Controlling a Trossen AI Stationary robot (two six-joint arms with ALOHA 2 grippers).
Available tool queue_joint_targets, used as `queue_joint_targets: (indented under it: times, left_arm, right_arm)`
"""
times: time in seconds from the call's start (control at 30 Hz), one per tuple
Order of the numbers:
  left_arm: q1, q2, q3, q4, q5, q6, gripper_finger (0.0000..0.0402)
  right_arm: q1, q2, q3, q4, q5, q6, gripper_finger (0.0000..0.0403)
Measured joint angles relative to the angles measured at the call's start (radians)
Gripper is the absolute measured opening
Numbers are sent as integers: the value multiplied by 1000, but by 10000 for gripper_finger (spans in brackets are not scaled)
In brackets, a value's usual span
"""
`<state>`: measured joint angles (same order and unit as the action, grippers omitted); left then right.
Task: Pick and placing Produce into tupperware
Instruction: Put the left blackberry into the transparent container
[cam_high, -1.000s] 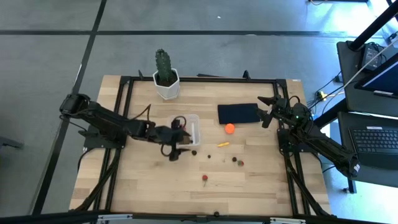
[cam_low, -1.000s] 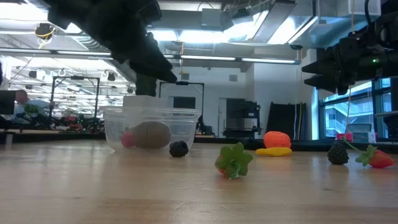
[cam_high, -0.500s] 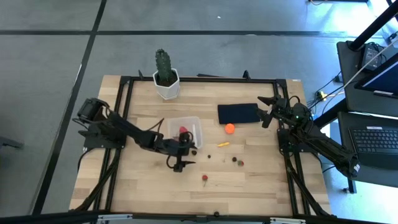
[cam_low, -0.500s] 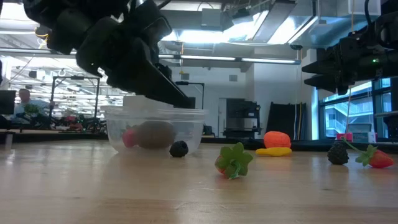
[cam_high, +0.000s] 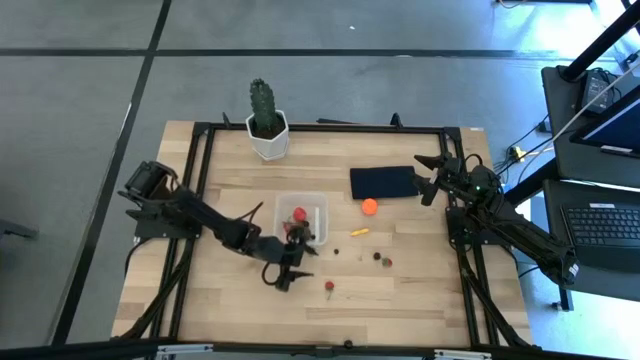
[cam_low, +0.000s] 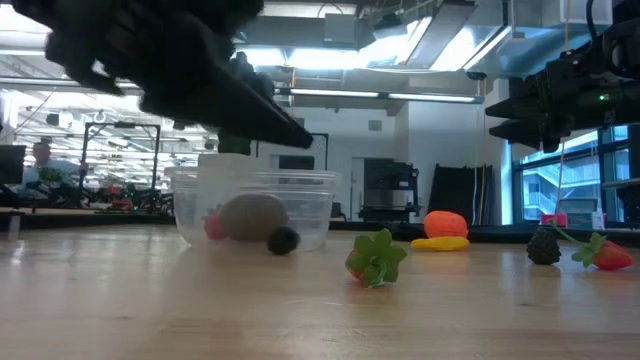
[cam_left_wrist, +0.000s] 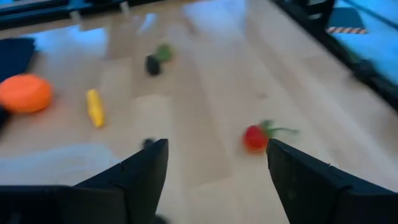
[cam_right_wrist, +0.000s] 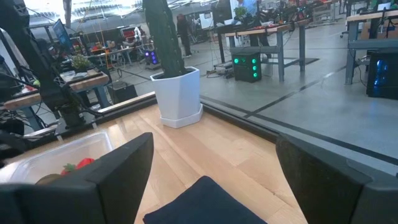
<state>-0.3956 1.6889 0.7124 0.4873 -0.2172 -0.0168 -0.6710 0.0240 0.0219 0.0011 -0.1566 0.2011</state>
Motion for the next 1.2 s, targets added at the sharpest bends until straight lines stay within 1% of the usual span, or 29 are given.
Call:
queue_joint_targets:
  times: [0.13, 0.23, 0.3, 0.37, 0.47, 0.67, 1.2]
  left_arm:
    - [-35, 0, 9, 0, 0, -4, 251]
    - [-48, 3, 10, -42, -17, -66, 247]
    - [-47, 15, 11, -101, -71, -120, 247]
    - [-42, 34, 10, -140, -120, -138, 247]
    - [-31, 75, 13, -121, -159, -170, 246]
    - [-23, 147, 9, -134, -248, -267, 246]
    - [-28, 139, 10, -113, -264, -262, 247]
  right_arm:
    - [0, 0, 0, 0, 0, 0, 339]
    - [0, 0, 0, 0, 0, 4, 339]
    - [0, 0, 0, 0, 0, 4, 339]
    - [0, 0, 0, 0, 0, 4, 339]
    - [0, 0, 0, 0, 0, 4, 339]
    - [0, 0, 0, 0, 0, 7, 339]
    - [0, 0, 0, 0, 0, 6, 339]
